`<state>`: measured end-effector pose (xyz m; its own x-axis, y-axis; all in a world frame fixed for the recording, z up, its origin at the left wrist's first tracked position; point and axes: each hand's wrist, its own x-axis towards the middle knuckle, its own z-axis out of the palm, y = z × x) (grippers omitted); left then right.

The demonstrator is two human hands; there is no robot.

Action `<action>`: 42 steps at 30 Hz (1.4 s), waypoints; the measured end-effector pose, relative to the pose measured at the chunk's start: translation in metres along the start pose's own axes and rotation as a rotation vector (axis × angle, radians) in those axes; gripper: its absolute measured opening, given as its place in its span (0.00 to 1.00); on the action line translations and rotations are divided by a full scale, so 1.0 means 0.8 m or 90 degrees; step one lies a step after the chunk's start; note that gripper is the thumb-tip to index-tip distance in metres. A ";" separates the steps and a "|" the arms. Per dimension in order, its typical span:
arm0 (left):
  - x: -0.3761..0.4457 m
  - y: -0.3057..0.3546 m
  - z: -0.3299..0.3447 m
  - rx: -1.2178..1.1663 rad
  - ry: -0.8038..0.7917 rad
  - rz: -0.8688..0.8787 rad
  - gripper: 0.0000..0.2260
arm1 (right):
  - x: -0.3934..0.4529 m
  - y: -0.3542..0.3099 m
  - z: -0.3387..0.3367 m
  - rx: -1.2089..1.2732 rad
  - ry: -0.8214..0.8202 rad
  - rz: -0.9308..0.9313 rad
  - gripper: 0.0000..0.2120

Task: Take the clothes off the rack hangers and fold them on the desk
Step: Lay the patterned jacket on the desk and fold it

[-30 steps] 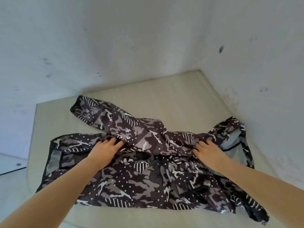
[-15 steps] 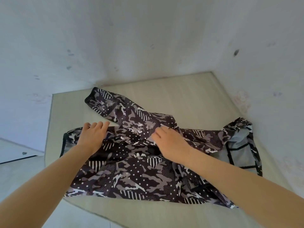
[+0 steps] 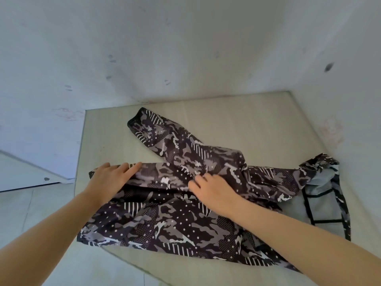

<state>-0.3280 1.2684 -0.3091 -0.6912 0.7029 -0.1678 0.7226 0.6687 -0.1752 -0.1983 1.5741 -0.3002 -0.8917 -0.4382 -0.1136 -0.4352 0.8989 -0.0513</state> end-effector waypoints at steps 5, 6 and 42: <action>-0.020 0.014 0.011 -0.137 -0.124 -0.059 0.28 | -0.034 -0.025 0.030 -0.033 -0.087 -0.147 0.21; -0.020 0.016 0.006 -0.162 -0.161 -0.075 0.27 | -0.036 -0.025 0.034 -0.039 -0.093 -0.147 0.23; 0.052 0.190 -0.079 -1.388 0.007 -0.517 0.17 | -0.182 0.035 -0.009 0.572 -0.094 0.442 0.08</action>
<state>-0.2458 1.4147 -0.2815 -0.7441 0.2505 -0.6193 -0.6586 -0.1199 0.7429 -0.0819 1.6630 -0.2782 -0.8554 0.1057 -0.5070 0.4451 0.6507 -0.6152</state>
